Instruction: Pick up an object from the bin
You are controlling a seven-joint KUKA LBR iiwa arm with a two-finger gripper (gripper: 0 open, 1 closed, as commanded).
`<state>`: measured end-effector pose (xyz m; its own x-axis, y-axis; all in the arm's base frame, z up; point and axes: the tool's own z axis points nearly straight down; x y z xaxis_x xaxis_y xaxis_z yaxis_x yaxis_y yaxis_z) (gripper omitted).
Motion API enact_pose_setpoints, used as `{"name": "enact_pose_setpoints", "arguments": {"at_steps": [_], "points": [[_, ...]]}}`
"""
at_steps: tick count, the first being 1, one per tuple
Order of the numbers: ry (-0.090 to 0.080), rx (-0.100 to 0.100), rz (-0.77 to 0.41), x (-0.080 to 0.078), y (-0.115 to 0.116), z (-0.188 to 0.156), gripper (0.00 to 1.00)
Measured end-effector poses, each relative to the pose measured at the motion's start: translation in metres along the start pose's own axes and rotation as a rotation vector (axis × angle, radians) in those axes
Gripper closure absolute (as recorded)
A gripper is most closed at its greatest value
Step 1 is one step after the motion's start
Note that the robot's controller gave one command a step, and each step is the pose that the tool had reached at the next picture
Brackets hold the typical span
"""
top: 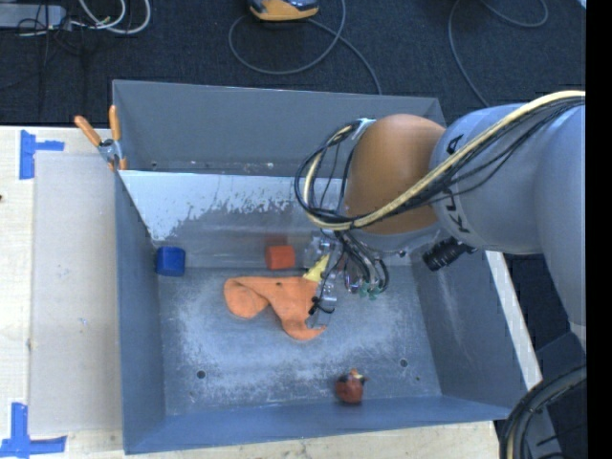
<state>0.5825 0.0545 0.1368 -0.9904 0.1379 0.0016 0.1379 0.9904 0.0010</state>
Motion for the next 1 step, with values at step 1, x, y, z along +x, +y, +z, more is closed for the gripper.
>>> {"name": "enact_pose_setpoints", "arguments": {"at_steps": [1], "points": [[0.002,0.001,0.269,-0.0024,0.0098,0.0241,0.00]]}}
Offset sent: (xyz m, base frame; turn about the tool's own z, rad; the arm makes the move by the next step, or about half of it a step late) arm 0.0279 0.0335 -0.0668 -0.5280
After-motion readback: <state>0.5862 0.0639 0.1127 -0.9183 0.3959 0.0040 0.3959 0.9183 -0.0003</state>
